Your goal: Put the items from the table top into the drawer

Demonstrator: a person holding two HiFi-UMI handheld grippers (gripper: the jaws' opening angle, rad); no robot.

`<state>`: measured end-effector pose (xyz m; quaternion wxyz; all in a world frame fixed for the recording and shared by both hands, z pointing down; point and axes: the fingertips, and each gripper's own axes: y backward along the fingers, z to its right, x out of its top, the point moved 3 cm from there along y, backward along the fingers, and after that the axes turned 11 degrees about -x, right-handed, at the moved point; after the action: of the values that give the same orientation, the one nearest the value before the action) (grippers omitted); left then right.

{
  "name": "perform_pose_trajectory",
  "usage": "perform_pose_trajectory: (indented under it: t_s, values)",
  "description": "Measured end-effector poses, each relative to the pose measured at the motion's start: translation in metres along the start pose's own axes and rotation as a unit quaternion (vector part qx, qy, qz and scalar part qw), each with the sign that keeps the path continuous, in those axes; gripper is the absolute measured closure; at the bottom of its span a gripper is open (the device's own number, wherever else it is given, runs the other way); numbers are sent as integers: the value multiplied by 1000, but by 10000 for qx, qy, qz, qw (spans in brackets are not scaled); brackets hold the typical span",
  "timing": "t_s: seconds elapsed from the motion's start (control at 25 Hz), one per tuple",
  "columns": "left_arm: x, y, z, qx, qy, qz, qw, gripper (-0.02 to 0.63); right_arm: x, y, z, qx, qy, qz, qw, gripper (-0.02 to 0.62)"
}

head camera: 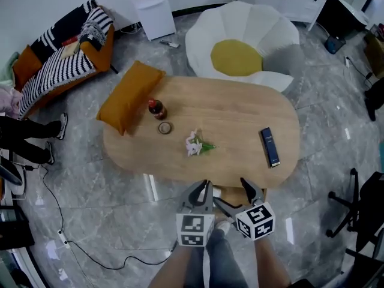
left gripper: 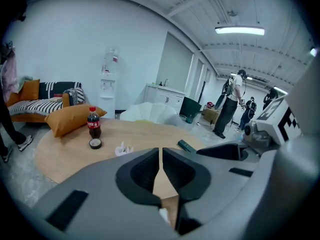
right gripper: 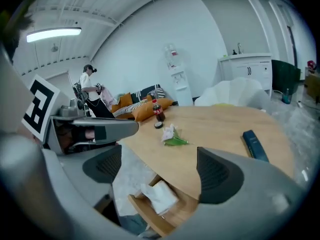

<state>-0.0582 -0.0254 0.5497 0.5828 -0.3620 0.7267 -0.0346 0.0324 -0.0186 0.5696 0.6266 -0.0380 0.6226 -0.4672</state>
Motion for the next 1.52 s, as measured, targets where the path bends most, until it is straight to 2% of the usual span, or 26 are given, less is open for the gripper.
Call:
perform_pose_trajectory:
  t_s: [0.24, 0.56, 0.84, 1.04, 1.32, 1.4, 1.52]
  values:
    - [46, 27, 31, -86, -180, 348, 9992, 578, 39, 43, -3, -61, 144, 233, 9996, 135]
    - [88, 67, 63, -195, -368, 618, 9972, 578, 83, 106, -19, -170, 324, 594, 9976, 135]
    - [107, 97, 87, -287, -443, 823, 9952, 578, 97, 144, -37, -239, 109, 780, 9966, 135]
    - [124, 115, 97, -339, -587, 993, 9927, 578, 112, 163, -47, -477, 61, 1092, 9929, 135]
    - [138, 135, 104, -366, -663, 1157, 9904, 578, 125, 183, -60, -496, 254, 1245, 9907, 138]
    - [140, 137, 108, -430, -721, 1177, 9895, 578, 128, 188, -62, -535, 287, 1319, 9894, 150]
    - [146, 139, 111, -501, -764, 1172, 9889, 578, 137, 194, -64, -619, 332, 1476, 9866, 204]
